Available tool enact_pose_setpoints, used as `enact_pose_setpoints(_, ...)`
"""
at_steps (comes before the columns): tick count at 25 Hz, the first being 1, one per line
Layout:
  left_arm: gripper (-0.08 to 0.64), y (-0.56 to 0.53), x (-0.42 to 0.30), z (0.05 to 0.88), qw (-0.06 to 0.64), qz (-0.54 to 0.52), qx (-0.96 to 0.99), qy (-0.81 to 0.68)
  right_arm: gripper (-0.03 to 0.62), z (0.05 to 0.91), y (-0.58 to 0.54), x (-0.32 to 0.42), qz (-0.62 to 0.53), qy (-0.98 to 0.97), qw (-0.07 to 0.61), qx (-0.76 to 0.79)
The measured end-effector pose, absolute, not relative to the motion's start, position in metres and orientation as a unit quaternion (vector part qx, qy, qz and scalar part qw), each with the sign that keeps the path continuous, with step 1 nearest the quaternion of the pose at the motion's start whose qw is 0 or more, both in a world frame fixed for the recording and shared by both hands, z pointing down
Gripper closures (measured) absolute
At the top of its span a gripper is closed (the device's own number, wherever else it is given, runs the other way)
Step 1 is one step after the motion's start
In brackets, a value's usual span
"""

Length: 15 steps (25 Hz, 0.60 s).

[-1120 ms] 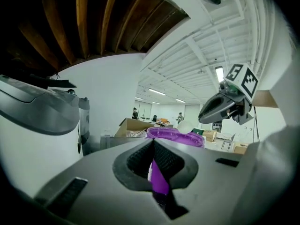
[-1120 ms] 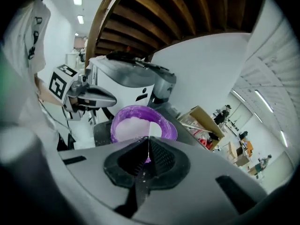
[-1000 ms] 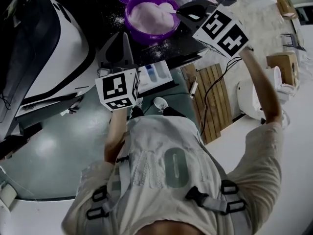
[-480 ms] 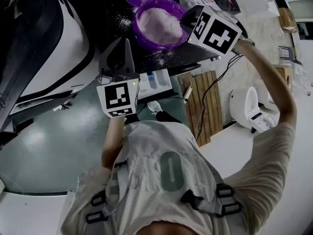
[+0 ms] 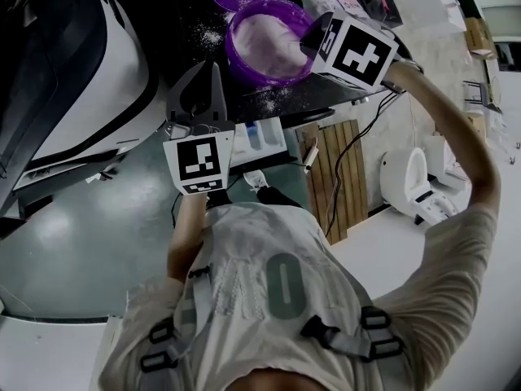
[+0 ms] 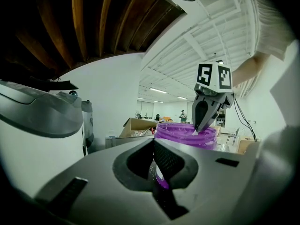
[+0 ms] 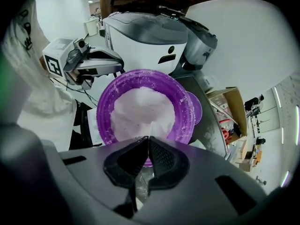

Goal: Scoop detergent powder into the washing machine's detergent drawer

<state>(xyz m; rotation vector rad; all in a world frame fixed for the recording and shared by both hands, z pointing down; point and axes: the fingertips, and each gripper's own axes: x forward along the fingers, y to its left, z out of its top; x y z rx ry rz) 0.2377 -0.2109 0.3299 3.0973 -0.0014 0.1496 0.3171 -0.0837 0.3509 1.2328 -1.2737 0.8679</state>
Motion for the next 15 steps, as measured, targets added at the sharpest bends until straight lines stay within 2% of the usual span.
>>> enact_pose_setpoints(15,0.540,-0.210,0.235,0.332,0.019,0.049,0.999,-0.007,0.583,0.356,-0.085,0.300,0.406,-0.552,0.526,0.504)
